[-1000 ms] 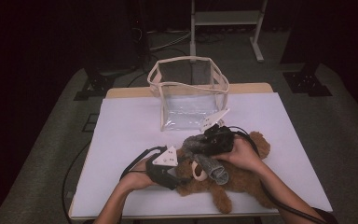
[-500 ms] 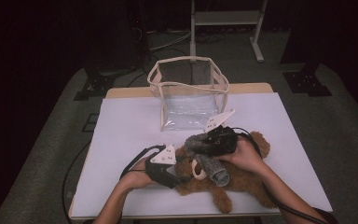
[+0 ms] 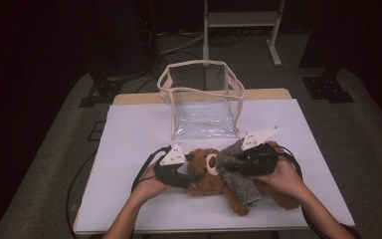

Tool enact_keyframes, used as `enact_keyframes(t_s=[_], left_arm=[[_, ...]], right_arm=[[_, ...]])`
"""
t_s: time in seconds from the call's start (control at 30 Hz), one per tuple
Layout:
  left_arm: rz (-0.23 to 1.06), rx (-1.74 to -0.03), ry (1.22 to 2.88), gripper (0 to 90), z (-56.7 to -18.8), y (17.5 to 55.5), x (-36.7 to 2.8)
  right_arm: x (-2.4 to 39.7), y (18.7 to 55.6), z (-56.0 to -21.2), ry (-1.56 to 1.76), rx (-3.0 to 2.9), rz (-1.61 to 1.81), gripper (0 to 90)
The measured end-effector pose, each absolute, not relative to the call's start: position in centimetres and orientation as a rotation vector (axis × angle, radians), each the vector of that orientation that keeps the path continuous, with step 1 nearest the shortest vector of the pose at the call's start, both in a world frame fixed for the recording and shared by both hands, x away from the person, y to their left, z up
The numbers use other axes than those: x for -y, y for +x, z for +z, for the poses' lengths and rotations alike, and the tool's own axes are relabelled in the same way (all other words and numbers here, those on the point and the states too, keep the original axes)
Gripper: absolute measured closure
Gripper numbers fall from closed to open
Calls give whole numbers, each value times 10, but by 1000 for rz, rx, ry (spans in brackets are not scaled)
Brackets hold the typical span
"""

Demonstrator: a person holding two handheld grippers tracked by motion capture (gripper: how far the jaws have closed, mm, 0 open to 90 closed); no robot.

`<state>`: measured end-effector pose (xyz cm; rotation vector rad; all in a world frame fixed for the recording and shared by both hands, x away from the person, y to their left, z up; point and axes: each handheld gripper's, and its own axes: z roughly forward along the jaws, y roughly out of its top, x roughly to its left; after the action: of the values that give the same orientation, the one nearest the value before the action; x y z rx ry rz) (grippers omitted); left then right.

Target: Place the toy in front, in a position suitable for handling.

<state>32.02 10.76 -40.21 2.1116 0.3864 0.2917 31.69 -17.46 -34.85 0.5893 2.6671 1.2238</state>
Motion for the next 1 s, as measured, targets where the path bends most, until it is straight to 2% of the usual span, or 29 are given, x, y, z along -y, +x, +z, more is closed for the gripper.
enact_keyframes(t_s=[0.07, 0.13, 0.23, 0.4, 0.53, 0.7, 0.9, 1.0], left_arm=[[277, -365, 2127, 349, -401, 319, -108], [229, -276, 2135, 305, -403, 315, -106], [235, -272, 2144, 293, -405, 315, -105], [253, -297, 2157, 329, -406, 316, -104], [255, -289, 2167, 327, -406, 314, -104], [249, -275, 2177, 321, -406, 314, -104], [250, -258, 2192, 315, -404, 313, -103], [248, -252, 2195, 314, -404, 313, -103]], right_arm=[[175, 319, -349, 589, -2663, 1222, 707], [176, 326, -352, 606, -2658, 1233, 707], [176, 330, -353, 616, -2655, 1249, 707], [172, 324, -353, 586, -2656, 1254, 707], [185, 321, -351, 610, -2640, 1258, 708], [220, 313, -342, 685, -2567, 1307, 708], [289, 292, -311, 816, -2403, 1394, 708], [307, 284, -303, 844, -2358, 1387, 708]])
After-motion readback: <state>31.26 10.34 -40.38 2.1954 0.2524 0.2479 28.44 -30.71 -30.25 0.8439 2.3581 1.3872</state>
